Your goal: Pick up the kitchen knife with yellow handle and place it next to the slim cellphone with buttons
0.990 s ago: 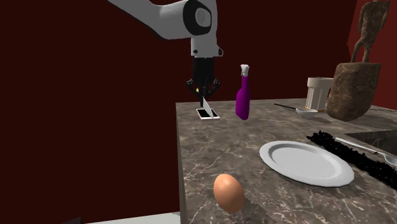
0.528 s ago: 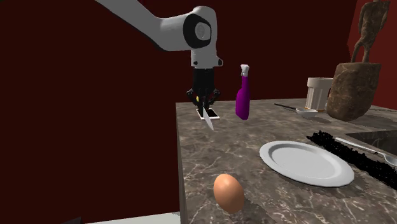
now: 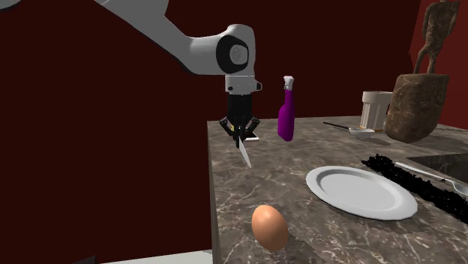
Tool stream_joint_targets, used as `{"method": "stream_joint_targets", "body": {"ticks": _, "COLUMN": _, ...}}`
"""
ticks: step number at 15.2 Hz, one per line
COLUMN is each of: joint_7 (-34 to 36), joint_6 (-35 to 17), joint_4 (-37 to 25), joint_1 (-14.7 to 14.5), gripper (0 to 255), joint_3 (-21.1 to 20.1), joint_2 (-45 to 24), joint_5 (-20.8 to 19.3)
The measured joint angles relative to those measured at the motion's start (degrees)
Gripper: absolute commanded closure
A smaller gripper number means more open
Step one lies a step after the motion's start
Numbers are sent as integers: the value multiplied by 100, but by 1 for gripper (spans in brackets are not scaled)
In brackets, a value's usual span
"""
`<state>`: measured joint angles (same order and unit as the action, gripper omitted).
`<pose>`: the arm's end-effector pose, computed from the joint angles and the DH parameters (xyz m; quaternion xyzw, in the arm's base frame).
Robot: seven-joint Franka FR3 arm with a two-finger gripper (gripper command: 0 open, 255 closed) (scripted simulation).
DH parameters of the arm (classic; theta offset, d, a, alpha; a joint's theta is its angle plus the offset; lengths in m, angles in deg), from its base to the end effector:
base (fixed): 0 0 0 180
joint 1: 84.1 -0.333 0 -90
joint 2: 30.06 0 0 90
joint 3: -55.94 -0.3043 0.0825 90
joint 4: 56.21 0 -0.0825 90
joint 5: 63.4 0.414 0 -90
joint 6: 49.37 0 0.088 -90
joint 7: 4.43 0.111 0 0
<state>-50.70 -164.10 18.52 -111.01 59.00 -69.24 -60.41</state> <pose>0.6882 0.3172 0.3152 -0.8211 -0.5706 -0.0088 0.0053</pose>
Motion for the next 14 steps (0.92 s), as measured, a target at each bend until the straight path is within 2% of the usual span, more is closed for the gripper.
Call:
{"method": "stream_joint_targets", "body": {"ticks": 6, "joint_7": 0, "joint_6": -25, "joint_4": 10, "joint_1": -1, "gripper": 255, "joint_3": -1, "joint_2": -13, "joint_5": 1}}
{"method": "stream_joint_targets", "body": {"ticks": 7, "joint_7": 0, "joint_6": -25, "joint_4": 10, "joint_1": -1, "gripper": 0, "joint_3": -1, "joint_2": -13, "joint_5": 1}}
{"method": "stream_joint_targets", "body": {"ticks": 14, "joint_7": -1, "joint_6": 37, "joint_4": -23, "joint_1": 2, "gripper": 0, "joint_3": 1, "joint_2": 17, "joint_5": -1}}
